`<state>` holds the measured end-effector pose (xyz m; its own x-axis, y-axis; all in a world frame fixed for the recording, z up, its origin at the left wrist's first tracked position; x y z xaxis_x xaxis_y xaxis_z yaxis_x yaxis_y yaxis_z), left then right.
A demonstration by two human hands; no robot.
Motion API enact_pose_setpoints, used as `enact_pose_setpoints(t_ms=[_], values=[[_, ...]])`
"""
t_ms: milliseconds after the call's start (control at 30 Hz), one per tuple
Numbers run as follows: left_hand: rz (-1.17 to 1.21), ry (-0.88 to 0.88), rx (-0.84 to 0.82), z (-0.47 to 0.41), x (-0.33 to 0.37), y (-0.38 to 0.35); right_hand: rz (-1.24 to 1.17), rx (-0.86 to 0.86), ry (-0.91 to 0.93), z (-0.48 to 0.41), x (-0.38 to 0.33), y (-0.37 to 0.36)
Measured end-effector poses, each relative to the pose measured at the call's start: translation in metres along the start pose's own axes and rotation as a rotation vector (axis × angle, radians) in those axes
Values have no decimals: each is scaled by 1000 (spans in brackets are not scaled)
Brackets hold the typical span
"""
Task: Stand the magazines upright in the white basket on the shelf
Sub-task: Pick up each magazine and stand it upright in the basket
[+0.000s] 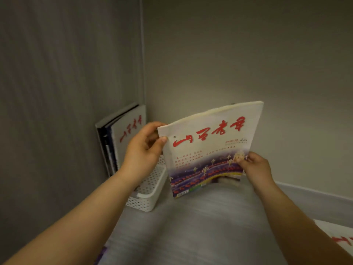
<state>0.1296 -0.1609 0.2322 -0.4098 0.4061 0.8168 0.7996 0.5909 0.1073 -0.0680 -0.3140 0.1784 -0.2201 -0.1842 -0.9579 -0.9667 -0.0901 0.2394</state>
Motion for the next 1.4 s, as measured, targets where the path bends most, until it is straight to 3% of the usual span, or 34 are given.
enact_pose_setpoints(t_ms=[233,400,833,1167,1400], values=[[-111,-66,296,-15,-15,63,-58,-13,80,-31,-53,-92],[-163,-75,404,-10,-32,81,-85,-77,62,-52,-69,-151],[-382,95,414,3,-96,101,-42,-394,-73,-37,-39,-256],[-461,159,464,-12,-104,91,-279,-668,-311,16,-9,-297],[-542,120,475,7,-116,82,-276,-742,-257,16,-6,-299]])
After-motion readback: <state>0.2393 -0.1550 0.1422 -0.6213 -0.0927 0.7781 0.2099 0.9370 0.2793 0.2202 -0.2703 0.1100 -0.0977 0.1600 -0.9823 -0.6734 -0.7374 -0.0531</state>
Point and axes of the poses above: each hand's wrist, its own z-axis away from the middle knuckle, its own y-axis out of the back of the hand, x = y × z, the point moved 1 cm from there along -z, towards the middle knuckle, and after that the axes turned 2 degrees about -z, right-handed, at the moved point
